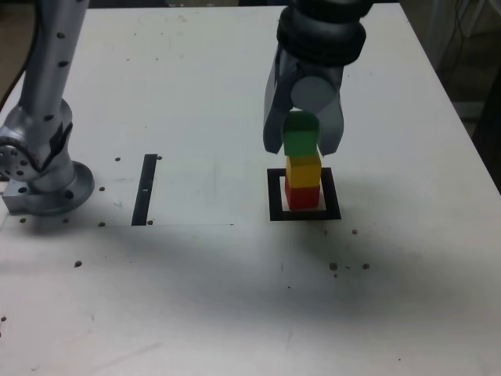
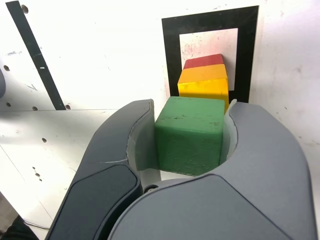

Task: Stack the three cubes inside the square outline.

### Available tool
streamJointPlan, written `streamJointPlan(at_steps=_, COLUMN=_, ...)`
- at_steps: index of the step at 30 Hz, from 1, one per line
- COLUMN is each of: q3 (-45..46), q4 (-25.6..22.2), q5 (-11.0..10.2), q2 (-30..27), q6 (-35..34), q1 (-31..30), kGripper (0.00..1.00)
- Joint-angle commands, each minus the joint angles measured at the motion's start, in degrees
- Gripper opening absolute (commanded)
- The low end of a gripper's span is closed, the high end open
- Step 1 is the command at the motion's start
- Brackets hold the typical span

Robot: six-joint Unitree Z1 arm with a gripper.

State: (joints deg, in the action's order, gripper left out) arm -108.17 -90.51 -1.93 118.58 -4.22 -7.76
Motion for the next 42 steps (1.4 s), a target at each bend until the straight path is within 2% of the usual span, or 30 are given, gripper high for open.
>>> streamJointPlan(at_steps=1, q3=0.5, q4=-0.1, q5=0.0, q2=0.3, q6=-0.1, q1=-0.1, kGripper=0.3)
streamJointPlan(at_steps=12, q3=1.6, q4=1.2, q5=-0.4, q2=0.8, q6=-0.1, q1=-0.1, kGripper=0.33)
streamJointPlan(at_steps=16, q3=1.7, q4=1.3, q5=-0.3, q2=0.7, q6=0.0, q1=-0.1, kGripper=0.37)
streamJointPlan(at_steps=31, q3=1.6, q4=2.1, q5=-0.3, q2=1.4, q6=1.1, q1=-0.1, kGripper=0.64)
streamJointPlan(at_steps=37, q3=1.5, q4=2.3, q5=-0.5, q2=1.4, q6=1.1, q1=-0.1, kGripper=0.66)
streamJointPlan(at_steps=39, q3=1.4, q4=2.3, q5=-0.5, q2=1.4, q6=1.1, q1=-0.1, kGripper=0.72)
streamJointPlan(at_steps=42, q3=1.5, q4=2.2, q5=-0.4, q2=1.1, q6=1.1, q1=0.0, kGripper=0.87)
